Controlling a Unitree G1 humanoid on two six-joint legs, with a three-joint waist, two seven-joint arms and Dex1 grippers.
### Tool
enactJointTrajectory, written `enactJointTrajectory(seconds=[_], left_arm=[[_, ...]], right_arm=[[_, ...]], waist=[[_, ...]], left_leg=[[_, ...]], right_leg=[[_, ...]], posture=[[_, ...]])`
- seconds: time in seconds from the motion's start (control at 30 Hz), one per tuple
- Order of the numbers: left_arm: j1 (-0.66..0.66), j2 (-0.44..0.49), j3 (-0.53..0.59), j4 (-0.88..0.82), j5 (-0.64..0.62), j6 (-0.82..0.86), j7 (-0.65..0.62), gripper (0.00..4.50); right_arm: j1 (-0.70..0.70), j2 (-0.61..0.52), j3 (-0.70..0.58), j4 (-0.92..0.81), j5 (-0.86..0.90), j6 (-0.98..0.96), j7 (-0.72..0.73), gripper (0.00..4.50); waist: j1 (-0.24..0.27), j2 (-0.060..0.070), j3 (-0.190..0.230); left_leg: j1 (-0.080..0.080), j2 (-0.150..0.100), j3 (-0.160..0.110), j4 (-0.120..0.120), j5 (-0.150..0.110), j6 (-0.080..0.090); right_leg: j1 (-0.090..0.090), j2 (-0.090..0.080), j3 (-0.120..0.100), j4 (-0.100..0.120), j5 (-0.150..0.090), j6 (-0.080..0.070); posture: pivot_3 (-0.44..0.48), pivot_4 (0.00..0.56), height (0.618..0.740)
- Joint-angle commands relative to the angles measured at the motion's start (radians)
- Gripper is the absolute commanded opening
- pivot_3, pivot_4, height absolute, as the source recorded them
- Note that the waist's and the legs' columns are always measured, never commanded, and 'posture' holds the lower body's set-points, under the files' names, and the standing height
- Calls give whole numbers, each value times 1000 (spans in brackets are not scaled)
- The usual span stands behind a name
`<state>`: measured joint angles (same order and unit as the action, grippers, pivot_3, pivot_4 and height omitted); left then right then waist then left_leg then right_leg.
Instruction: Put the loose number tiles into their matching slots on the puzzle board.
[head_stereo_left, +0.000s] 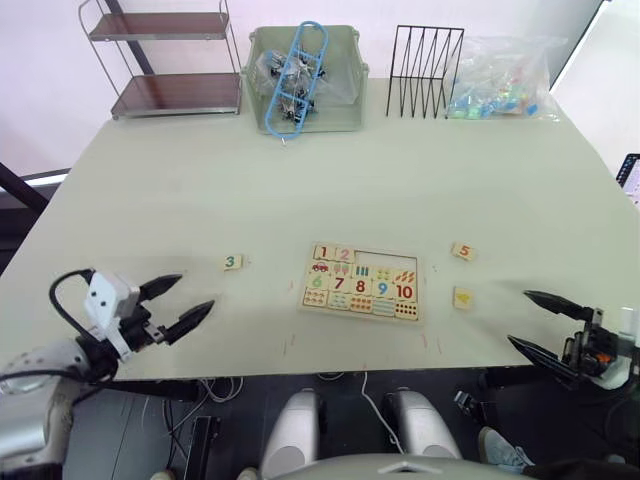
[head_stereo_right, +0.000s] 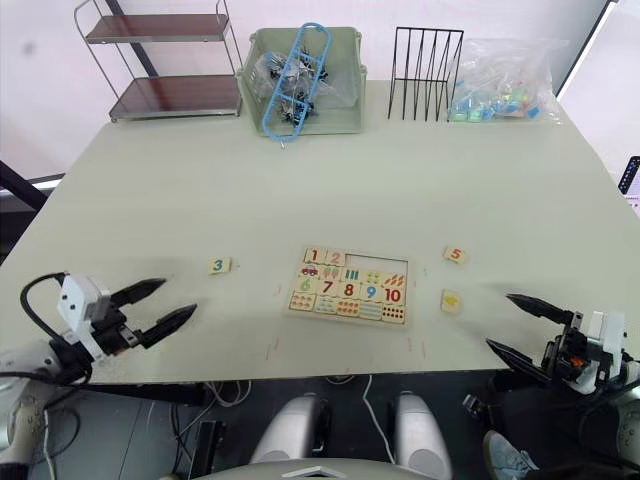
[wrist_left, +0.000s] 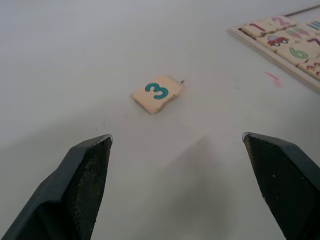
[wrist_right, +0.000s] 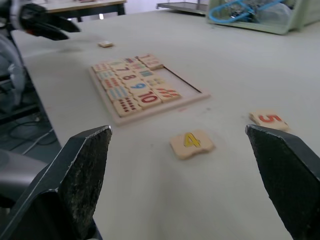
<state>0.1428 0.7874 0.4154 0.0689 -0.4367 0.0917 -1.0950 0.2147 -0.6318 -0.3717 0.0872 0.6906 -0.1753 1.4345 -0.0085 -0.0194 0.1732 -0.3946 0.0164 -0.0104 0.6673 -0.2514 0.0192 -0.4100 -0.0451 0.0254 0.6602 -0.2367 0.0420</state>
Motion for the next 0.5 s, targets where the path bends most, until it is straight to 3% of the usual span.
enactJointTrajectory(seconds=[0.03,0.27,0.5], left_arm=[[-66,48,-40,108,29,-80,-101,4433],[-335,108,-156,382,88,-184,-268,4433],[-487,89,-222,531,134,-211,-294,4433]], right_arm=[[18,-15,-21,-72,35,31,8,4500],[30,-11,-15,-139,41,63,1,4500],[40,2,-17,-163,35,60,-8,4500]], waist=[[-1,0,0],[2,-1,0],[-3,-1,0]], left_leg=[[0,0,0,0,0,0],[-1,0,0,0,0,0],[-1,-1,0,0,0,0]], right_leg=[[0,0,0,0,0,0],[0,0,-1,0,1,0],[-1,0,-1,0,3,4]], posture=[[0,150,740],[0,150,740],[0,150,740]])
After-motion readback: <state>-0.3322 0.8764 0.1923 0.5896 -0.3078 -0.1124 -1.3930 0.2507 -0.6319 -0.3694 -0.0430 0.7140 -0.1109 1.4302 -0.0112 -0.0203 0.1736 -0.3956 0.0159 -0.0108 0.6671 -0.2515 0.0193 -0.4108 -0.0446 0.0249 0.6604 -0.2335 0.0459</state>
